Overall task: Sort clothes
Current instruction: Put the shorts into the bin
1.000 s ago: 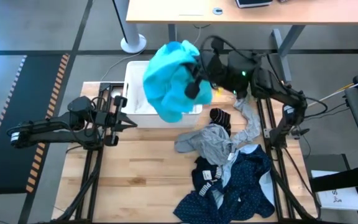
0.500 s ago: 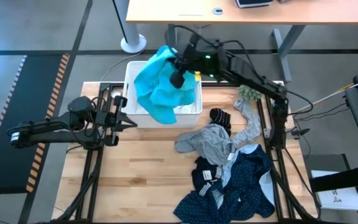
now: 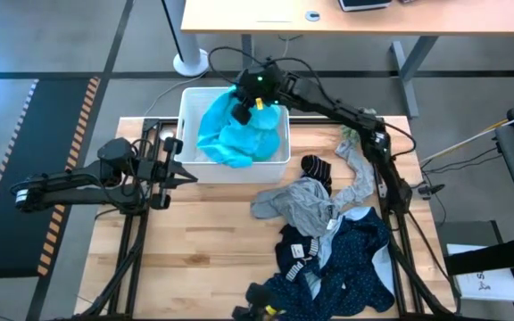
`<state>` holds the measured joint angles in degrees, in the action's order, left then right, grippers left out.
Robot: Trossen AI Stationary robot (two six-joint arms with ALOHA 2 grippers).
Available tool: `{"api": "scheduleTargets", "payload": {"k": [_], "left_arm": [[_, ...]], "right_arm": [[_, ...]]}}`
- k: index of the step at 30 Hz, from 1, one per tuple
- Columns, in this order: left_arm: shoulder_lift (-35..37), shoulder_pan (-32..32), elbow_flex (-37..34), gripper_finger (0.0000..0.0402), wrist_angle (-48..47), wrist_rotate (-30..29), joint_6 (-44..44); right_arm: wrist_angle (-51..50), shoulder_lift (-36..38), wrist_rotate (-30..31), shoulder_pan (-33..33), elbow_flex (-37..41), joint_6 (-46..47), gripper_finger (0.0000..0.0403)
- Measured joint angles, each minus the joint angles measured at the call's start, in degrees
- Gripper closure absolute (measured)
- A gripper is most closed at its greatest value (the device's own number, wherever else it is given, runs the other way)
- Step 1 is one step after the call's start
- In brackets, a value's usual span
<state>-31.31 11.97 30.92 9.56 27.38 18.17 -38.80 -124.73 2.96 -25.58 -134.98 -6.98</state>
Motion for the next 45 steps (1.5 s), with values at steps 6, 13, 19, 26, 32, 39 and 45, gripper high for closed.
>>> {"api": "scheduleTargets", "payload": {"k": [6, 13, 19, 26, 32, 39, 45], "left_arm": [[0.00, 0.00, 0.00, 0.0402, -0.28, -0.01, 0.00], [-0.05, 0.02, 0.00, 0.0402, -0.27, -0.02, 0.00], [-0.10, 0.02, 0.00, 0.0402, -0.26, -0.02, 0.39], [-0.11, 0.02, 0.00, 0.0402, -0.18, -0.02, 0.42], [-0.11, 0.00, 0.00, 0.0402, -0.22, -0.02, 0.63], [-0.11, 0.02, 0.00, 0.0402, -0.44, 0.00, 0.61], [-0.11, 0.02, 0.00, 0.0402, -0.43, 0.00, 0.44]], "right_arm": [[-1.65, -5.04, -4.93, -0.14, 0.00, 4.69, 0.0403], [-4.80, -9.19, -8.90, 1.08, 0.00, 8.94, 0.0403], [-6.87, -9.91, -8.94, 3.27, 0.00, 9.25, 0.0378], [-6.97, -8.80, -7.67, 5.91, 0.04, 7.62, 0.0268], [-7.64, -4.66, -1.19, 6.48, 0.02, 6.46, 0.0170], [-8.37, 2.06, -2.71, 6.46, 0.02, 5.14, 0.0126], [-11.82, 5.19, -8.94, 8.65, -0.07, 5.16, 0.0186]]}}
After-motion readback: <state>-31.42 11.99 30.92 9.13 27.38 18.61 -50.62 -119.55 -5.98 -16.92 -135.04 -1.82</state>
